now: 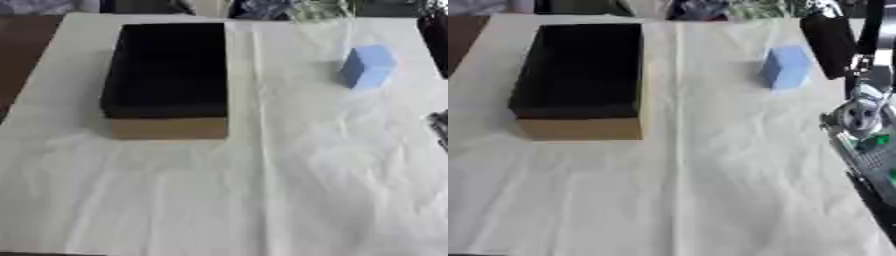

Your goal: Pick up objects on the table and place them in the box.

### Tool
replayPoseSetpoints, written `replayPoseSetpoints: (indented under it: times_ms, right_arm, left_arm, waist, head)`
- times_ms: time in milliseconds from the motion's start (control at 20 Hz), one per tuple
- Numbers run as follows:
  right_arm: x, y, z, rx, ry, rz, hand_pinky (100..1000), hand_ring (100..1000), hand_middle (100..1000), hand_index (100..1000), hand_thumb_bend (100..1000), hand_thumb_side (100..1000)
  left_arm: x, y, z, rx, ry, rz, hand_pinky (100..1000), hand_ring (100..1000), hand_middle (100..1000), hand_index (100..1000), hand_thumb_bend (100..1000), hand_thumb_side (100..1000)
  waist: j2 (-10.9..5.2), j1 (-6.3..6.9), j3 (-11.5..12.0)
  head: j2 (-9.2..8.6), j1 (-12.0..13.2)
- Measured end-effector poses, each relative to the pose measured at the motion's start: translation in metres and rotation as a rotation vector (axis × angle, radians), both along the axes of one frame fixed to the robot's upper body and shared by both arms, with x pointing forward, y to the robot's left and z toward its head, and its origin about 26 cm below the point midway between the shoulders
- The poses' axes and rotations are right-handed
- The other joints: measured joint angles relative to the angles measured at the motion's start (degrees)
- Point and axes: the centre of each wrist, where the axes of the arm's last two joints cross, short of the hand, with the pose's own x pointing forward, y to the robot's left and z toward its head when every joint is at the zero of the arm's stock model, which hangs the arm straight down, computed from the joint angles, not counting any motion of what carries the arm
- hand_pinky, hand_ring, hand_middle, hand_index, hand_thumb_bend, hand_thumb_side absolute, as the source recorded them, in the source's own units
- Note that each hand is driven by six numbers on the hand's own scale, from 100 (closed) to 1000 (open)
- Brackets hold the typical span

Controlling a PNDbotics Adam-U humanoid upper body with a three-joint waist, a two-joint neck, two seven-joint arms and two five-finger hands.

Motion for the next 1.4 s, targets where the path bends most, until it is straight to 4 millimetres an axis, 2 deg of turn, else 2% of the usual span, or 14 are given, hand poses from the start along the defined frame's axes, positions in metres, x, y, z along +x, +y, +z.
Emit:
replayPoseSetpoints:
  times_ms: [300, 450, 600, 750, 950, 1200, 1400]
  right_arm:
    - [0.000, 0.000, 0.000, -0.002, 0.002, -0.002, 859, 807, 691, 857, 100, 525]
    - [0.000, -0.001, 0.007, -0.028, 0.003, -0.023, 861, 815, 705, 856, 100, 487]
    - [0.000, -0.006, 0.022, -0.125, 0.046, -0.073, 863, 823, 714, 854, 100, 461]
    - [-0.002, -0.011, 0.041, -0.255, 0.128, -0.137, 867, 834, 734, 850, 100, 367]
    - [-0.006, -0.015, 0.067, -0.436, 0.244, -0.191, 872, 847, 758, 852, 100, 302]
    - [-0.008, -0.015, 0.094, -0.626, 0.372, -0.223, 881, 864, 790, 867, 100, 303]
    - [0.004, -0.021, 0.104, -0.728, 0.478, -0.244, 900, 897, 838, 909, 100, 364]
  left_arm:
    - [0.000, 0.000, 0.000, 0.000, 0.000, 0.000, 1000, 597, 692, 867, 100, 675]
    - [0.000, 0.000, 0.000, 0.000, 0.000, 0.000, 1000, 597, 692, 866, 100, 675]
    - [0.000, 0.000, 0.000, 0.000, 0.000, 0.000, 1000, 597, 692, 866, 100, 674]
    - [0.000, 0.000, 0.000, 0.001, 0.002, -0.001, 1000, 597, 692, 866, 100, 673]
    - [-0.001, 0.001, -0.002, 0.003, 0.011, 0.001, 1000, 597, 692, 866, 100, 673]
    - [-0.002, 0.001, -0.003, 0.009, 0.017, -0.002, 1000, 597, 693, 866, 100, 672]
    - [-0.002, 0.002, -0.004, 0.015, 0.023, -0.003, 1000, 597, 693, 867, 100, 672]
  waist:
    - [0.00, 0.02, -0.1]
    - [-0.05, 0.02, -0.1]
    - [-0.56, -0.13, -0.2]
    - [-0.95, -0.41, 0.0]
    - [-1.45, -0.43, 0.0]
    - [-2.11, -0.51, 0.0]
    - [-2.20, -0.62, 0.0]
  head:
    - [0.00, 0.0]
    - [0.01, 0.0]
    - [0.03, -0.1]
    - [0.08, -0.1]
    - [0.52, -0.1]
    - [0.84, -0.4]
    - [1.01, -0.6]
